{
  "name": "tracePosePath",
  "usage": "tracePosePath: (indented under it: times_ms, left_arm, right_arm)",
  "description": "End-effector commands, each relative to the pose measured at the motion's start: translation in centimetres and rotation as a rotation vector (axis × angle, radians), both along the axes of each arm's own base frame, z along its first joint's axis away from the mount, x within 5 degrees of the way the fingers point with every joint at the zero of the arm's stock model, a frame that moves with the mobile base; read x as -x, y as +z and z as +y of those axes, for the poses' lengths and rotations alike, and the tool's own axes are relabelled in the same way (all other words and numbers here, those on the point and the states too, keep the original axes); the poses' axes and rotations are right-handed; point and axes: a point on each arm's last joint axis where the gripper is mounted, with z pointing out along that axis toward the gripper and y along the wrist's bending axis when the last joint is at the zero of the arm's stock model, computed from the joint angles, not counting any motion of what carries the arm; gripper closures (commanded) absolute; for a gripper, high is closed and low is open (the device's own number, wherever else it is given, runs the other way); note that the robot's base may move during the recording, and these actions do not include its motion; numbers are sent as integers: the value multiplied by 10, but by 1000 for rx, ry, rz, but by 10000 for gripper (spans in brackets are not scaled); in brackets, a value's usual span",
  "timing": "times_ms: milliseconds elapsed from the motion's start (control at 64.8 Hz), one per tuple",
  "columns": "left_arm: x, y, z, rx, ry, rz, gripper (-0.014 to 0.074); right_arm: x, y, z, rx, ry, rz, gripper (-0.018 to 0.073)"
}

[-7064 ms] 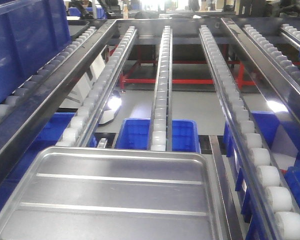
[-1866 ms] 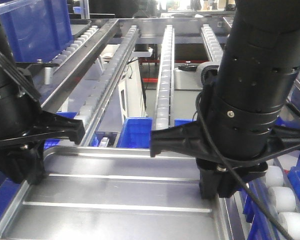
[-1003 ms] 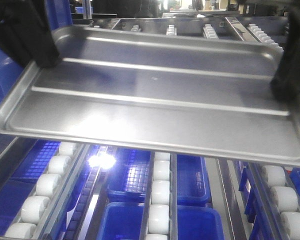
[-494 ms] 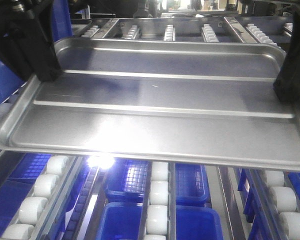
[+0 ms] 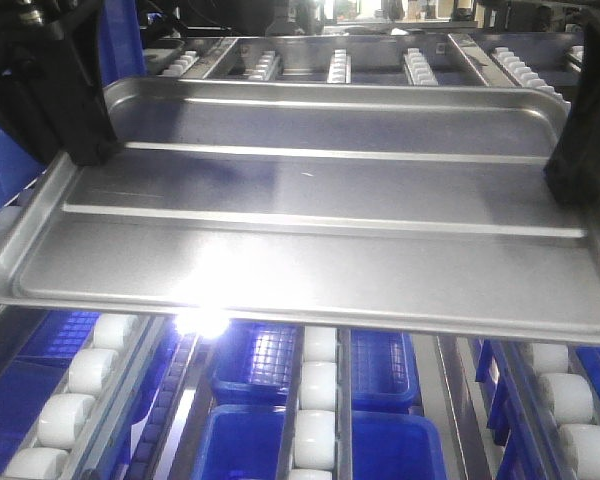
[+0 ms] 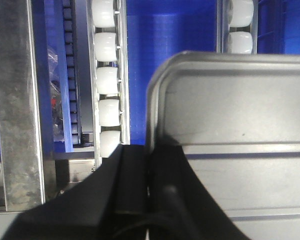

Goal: Grab silver tray and stack on right shelf
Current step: 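Hold the tray level with both grippers while the base drives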

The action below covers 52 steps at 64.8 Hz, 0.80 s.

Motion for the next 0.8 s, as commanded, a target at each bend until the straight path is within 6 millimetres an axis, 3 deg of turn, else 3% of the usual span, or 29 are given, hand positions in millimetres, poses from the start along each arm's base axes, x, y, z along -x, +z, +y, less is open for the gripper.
tracePosePath:
  times_ms: [0, 787]
  left_arm:
    - [0, 18, 6, 3, 3, -73, 689]
    - [0, 18, 6, 3, 3, -73, 689]
  right_arm:
    - [-1, 13, -5, 21, 18, -58, 503]
    - [-1, 13, -5, 21, 18, -58, 503]
